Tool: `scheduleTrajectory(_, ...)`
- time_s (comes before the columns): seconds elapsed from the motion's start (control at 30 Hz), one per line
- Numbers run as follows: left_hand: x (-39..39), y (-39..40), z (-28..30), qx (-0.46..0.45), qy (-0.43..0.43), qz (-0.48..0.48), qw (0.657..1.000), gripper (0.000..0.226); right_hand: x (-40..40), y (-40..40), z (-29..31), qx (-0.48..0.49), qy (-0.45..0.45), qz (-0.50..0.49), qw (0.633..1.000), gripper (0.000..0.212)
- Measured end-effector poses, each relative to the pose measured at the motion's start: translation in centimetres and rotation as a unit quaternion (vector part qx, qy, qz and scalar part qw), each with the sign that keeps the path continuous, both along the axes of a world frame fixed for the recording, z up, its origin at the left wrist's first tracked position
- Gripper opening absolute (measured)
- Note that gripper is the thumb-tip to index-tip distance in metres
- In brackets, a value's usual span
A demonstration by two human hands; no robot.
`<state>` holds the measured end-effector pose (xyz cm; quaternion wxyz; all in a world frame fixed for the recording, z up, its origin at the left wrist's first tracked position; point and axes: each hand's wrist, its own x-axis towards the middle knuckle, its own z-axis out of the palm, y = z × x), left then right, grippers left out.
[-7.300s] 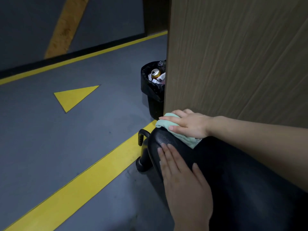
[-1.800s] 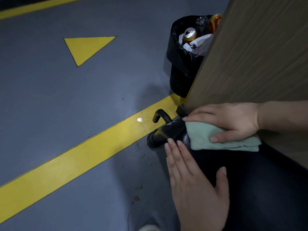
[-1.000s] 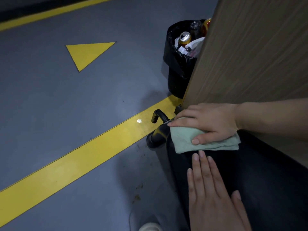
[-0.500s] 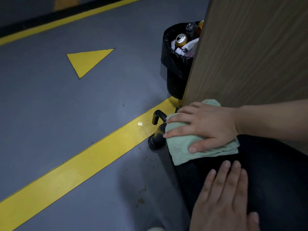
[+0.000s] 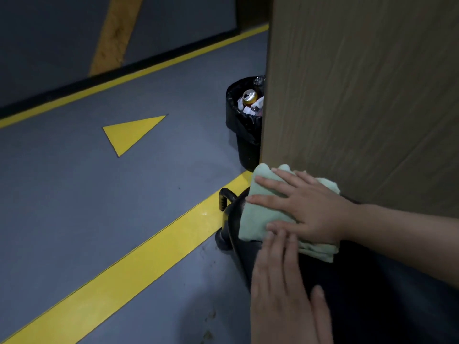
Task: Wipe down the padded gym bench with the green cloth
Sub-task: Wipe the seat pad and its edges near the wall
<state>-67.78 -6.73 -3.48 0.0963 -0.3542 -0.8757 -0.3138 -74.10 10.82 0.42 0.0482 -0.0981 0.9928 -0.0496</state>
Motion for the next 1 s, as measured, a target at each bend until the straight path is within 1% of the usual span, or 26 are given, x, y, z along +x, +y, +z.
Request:
scheduleTrajectory(0.07, 0.0, 0.1, -0.6, 0.017, 0.007, 0.008, 1.0, 0.078, 1.3, -0.6, 0.3, -0.001, -0.008, -0.078, 0.997, 0.064)
scheduleTrajectory(0.17, -0.2, -0.1, -0.7, 0.025, 0.006, -0.023, 0.999, 0.065, 3.4, -1.9, 0.5, -0.015, -0.012, -0.204, 0.979, 0.071)
scheduleTrajectory(0.27, 0.0, -0.6, -0.9, 0.026, -0.002, -0.029, 0.999, 0.061, 6.7, -4.1, 0.6, -0.009, -0.02, -0.291, 0.956, 0.059)
scheduleTrajectory(0.33, 0.0, -0.2, -0.8, 0.045, -0.024, -0.025, 0.998, 0.062, 9.2, -5.3, 0.8, -0.014, -0.029, -0.334, 0.942, 0.058)
scheduleTrajectory(0.4, 0.2, -0.4, -0.8, 0.058, -0.053, -0.031, 0.996, 0.069, 11.4, -6.5, 0.8, -0.011, -0.043, -0.351, 0.935, 0.058)
scheduleTrajectory(0.5, 0.3, -0.6, -0.7, 0.067, -0.062, -0.047, 0.995, 0.073, 13.2, -7.4, 0.9, -0.009, -0.038, -0.367, 0.93, 0.064)
scheduleTrajectory(0.53, 0.3, -0.5, -0.8, 0.068, -0.061, -0.048, 0.995, 0.069, 13.3, -7.3, 1.1, -0.01, -0.038, -0.369, 0.929, 0.063)
scheduleTrajectory(0.63, -0.2, -0.4, -1.5, 0.063, -0.04, -0.039, 0.996, 0.056, 12.6, -6.6, 1.1, -0.017, -0.037, -0.374, 0.926, 0.052)
scheduleTrajectory(0.73, -0.3, -0.3, -1.5, 0.037, -0.02, -0.022, 0.999, 0.054, 10.6, -6.1, 1.1, -0.027, -0.022, -0.393, 0.919, 0.05)
scheduleTrajectory(0.8, -0.4, -0.4, -1.3, 0.004, -0.003, -0.009, 1.0, 0.054, 9.7, -6.0, 1.2, -0.057, -0.013, -0.379, 0.923, 0.049)
scheduleTrajectory(0.83, -0.6, -0.7, -1.0, -0.008, 0.004, -0.004, 1.0, 0.054, 9.9, -5.9, 1.5, -0.107, 0.004, -0.359, 0.927, 0.048)
scheduleTrajectory(0.87, -1.2, -0.9, -0.6, -0.019, 0.017, 0.002, 1.0, 0.054, 10.5, -5.4, 2.0, -0.18, 0.036, -0.338, 0.923, 0.046)
scheduleTrajectory(0.9, -1.9, -1.0, 0.0, -0.034, 0.034, 0.013, 0.999, 0.054, 11.4, -4.8, 2.6, -0.247, 0.075, -0.326, 0.909, 0.046)
scheduleTrajectory(0.93, -2.4, -0.8, 0.8, -0.044, 0.051, 0.028, 0.997, 0.055, 12.7, -3.8, 3.0, -0.272, 0.116, -0.332, 0.896, 0.046)
scheduleTrajectory(0.97, -2.7, -0.3, 1.7, -0.051, 0.062, 0.033, 0.996, 0.055, 13.9, -2.6, 3.1, -0.25, 0.151, -0.356, 0.888, 0.045)
scheduleTrajectory(1.0, -2.8, 0.7, 2.7, -0.045, 0.07, 0.017, 0.996, 0.055, 14.9, -1.6, 2.9, -0.208, 0.163, -0.394, 0.88, 0.045)
